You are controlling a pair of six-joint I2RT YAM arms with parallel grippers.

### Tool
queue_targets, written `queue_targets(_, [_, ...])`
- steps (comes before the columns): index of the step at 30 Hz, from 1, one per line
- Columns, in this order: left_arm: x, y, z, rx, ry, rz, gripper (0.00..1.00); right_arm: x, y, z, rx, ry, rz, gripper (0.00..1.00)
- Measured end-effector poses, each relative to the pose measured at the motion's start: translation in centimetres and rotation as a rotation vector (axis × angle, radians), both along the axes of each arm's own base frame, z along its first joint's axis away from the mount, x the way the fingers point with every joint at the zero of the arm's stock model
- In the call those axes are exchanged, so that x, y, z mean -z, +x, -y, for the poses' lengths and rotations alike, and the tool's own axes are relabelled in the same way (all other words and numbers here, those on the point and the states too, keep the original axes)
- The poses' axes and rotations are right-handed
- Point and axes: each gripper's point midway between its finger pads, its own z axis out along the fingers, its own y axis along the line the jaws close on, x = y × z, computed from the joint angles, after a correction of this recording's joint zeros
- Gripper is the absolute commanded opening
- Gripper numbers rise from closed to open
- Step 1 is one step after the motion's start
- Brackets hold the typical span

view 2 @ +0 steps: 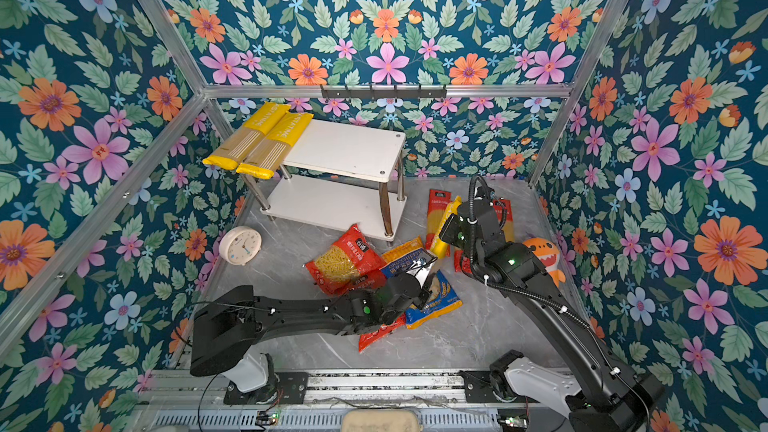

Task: Place and organize the pasta boxes and bags onto the shelf
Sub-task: 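Lift the yellow pack with the right gripper while the left reaches toward it, then grasp the yellow pack's other end with the left gripper, lifting it together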

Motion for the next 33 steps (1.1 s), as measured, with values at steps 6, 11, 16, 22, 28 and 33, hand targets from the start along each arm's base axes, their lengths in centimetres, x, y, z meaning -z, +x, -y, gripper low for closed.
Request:
queue_targets(6, [0.1,0.6,-1.1,-0.051,0.044,0.038,0.03,-0.4,-0.2,-0.5,-0.006,0.060,0.003,0.52])
queue_targets(11, [0.5,0.8,-2.2,-0.074,0.085,0.066,0.00,-0.1,-0.4,-0.6,0.013,0.082,-0.053,0.81])
queue_targets(16, [0.3,0.9,-2.6,-0.098,0.107,0.098,0.00,1.7,-0.5,-0.6,0.045,0.078,-0.143,0.88])
queue_targets(22, [-0.9,0.7,-2.2,-0.107,0.127,0.165,0.00,3.5,0.0,-1.2,0.057,0.088,-0.208,0.79])
queue_targets(28, [-1.4,1.1,-2.7,-0.139,0.173,0.216,0.00,4.5,0.7,-1.8,0.057,0.122,-0.194,0.55])
queue_targets(33, [-1.9,1.1,-2.7,-0.135,0.215,0.258,0.03,4.0,0.6,-1.8,0.060,0.172,-0.150,0.38])
